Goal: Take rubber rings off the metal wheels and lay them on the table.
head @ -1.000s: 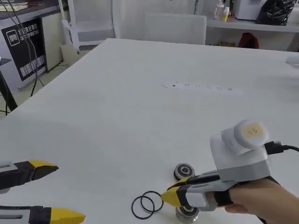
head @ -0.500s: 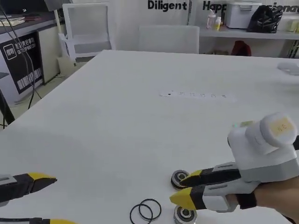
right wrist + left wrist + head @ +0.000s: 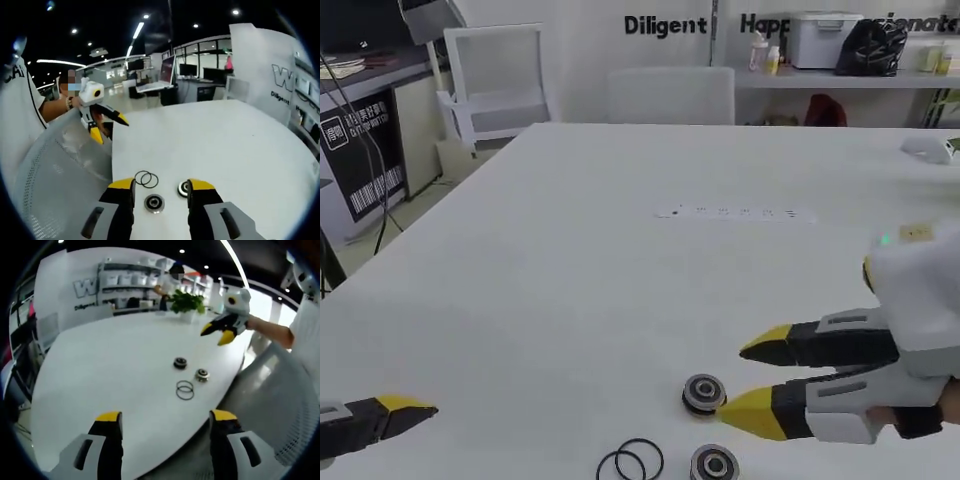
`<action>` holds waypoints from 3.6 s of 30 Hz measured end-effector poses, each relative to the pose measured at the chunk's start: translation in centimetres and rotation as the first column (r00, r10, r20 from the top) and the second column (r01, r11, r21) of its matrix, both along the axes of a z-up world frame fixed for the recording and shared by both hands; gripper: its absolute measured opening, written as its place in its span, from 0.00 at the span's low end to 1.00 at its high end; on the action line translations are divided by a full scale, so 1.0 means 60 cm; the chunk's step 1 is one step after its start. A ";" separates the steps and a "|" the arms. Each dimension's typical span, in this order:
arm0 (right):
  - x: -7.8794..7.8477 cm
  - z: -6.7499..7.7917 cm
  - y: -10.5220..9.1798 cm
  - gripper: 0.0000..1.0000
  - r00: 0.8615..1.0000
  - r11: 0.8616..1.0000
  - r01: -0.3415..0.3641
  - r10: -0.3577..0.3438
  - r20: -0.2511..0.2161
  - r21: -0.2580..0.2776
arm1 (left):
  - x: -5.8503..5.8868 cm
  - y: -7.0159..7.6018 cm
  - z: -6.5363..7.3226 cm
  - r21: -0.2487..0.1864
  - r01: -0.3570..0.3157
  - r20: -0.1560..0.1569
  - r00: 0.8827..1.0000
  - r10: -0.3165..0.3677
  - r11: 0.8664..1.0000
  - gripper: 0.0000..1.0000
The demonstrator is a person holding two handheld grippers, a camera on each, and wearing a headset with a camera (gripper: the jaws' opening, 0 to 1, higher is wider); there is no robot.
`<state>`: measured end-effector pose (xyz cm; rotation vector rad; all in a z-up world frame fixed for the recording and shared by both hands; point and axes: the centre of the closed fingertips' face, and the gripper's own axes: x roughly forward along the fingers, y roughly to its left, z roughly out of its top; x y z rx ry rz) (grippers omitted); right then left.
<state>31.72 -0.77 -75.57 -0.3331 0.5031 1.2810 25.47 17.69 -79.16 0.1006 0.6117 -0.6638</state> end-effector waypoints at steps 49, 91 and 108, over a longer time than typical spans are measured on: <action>0.012 -0.048 -0.157 0.41 0.914 0.904 0.399 -0.378 -0.150 0.153 | 0.041 -0.070 0.155 0.169 0.238 0.254 0.927 -0.276 0.956 0.77; 0.033 -0.082 -0.144 0.39 0.888 0.885 0.436 -0.392 -0.240 0.167 | 0.178 -0.199 0.161 0.150 0.315 0.370 0.861 -0.348 0.937 0.67; 0.050 -0.111 -0.107 0.38 0.916 0.926 0.361 -0.330 -0.228 0.110 | 0.198 -0.255 0.086 0.184 0.370 0.300 0.861 -0.411 0.911 0.58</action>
